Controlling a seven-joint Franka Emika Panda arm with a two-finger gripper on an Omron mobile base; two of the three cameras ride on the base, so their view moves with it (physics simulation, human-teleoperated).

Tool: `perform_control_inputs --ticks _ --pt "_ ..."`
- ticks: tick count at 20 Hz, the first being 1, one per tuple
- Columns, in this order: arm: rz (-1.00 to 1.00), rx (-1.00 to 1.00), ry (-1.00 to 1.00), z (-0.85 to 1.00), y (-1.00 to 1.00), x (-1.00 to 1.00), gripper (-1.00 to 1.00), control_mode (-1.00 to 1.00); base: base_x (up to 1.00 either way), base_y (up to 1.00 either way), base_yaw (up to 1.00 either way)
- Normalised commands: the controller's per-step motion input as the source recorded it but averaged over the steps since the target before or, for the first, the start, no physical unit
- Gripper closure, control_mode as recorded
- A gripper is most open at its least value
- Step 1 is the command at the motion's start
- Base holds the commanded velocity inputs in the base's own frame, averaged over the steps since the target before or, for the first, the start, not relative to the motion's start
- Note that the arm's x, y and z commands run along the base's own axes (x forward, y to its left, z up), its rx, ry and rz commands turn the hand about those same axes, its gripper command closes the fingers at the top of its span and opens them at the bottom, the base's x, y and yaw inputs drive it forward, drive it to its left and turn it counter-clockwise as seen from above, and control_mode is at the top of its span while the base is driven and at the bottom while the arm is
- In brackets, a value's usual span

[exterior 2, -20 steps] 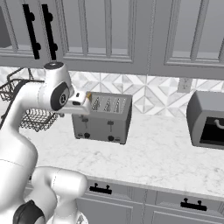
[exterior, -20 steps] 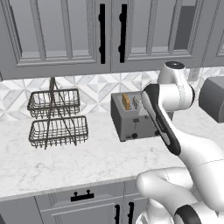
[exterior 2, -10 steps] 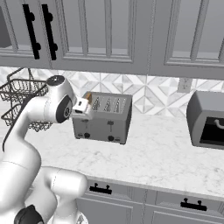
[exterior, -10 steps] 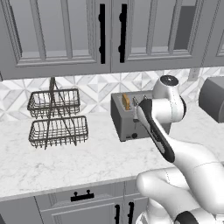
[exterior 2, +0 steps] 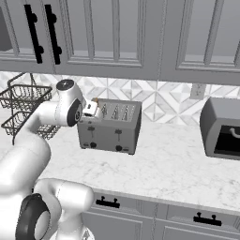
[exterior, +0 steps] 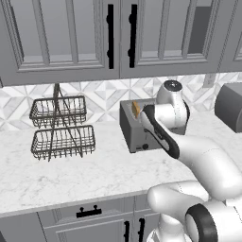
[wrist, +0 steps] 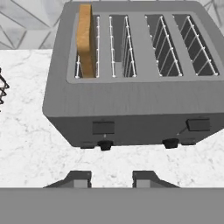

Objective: Start the toaster. Once the lever pops up, take the bread to the plate on the dining counter.

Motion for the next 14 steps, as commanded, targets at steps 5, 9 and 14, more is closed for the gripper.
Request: perform_control_inputs --ticks 5,9,14 --pt "0.0 0.0 0.0 -0.14 0.02 0.25 1.0 -1.0 0.0 0.0 0.0" --pt "-0.01 0.0 0.0 -0.48 0.2 0.13 1.0 -1.0 0.0 0.0 0.0" --pt "0.0 0.0 0.0 -0.34 0.0 0.2 1.0 -1.0 0.0 0.0 0.0"
